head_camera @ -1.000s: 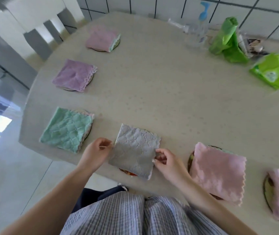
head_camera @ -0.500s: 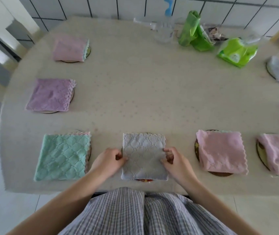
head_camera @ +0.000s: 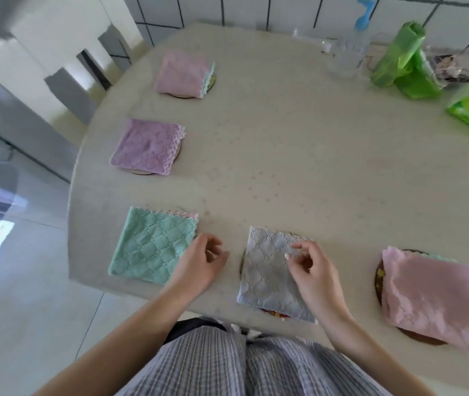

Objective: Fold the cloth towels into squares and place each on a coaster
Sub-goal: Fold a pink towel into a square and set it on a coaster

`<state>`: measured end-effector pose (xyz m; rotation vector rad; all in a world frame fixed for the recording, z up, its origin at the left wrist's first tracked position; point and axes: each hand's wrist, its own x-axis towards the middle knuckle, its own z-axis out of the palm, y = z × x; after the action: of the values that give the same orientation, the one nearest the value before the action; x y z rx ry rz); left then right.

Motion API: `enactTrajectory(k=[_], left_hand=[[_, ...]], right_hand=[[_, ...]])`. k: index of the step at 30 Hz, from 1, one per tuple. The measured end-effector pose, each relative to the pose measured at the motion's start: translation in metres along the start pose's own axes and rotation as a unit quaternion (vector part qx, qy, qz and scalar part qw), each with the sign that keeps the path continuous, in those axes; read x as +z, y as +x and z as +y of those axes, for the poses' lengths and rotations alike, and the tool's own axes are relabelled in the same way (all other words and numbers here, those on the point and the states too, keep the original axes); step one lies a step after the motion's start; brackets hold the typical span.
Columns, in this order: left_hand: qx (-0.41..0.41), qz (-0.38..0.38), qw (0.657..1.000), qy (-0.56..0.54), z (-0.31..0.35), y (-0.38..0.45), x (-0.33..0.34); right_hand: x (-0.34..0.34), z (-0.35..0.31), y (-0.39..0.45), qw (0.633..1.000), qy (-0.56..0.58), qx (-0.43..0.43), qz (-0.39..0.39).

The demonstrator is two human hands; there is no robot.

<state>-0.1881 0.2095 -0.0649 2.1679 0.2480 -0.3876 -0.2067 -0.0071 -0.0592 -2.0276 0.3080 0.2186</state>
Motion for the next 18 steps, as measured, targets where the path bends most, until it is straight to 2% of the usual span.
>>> enactTrajectory(k=[4, 7, 11, 13, 18], left_hand=[[-0.048, 0.09, 0.993, -0.052, -0.02, -0.009, -0.037], [-0.089, 0.156, 0.982, -0.058, -0.047, -0.014, -0.069], [-0.134, 0.23, 0.962, -0.067, -0.081, -0.012, -0.107], [-0.15, 0.219, 0.963, -0.05, -0.096, -0.004, -0.123], [-0.112, 0.098, 0.989, 0.023, -0.118, 0.022, -0.151]], right_hand=[[0.03, -0.03, 0.024, 0.993, -0.012, -0.048, -0.108], [0.049, -0.048, 0.03, 0.985, -0.009, -0.078, -0.152], [0.078, -0.052, 0.033, 0.97, -0.066, -0.043, -0.232], [0.094, -0.051, 0.03, 0.962, -0.086, -0.007, -0.26], [0.138, -0.063, 0.019, 0.976, -0.046, 0.046, -0.207]])
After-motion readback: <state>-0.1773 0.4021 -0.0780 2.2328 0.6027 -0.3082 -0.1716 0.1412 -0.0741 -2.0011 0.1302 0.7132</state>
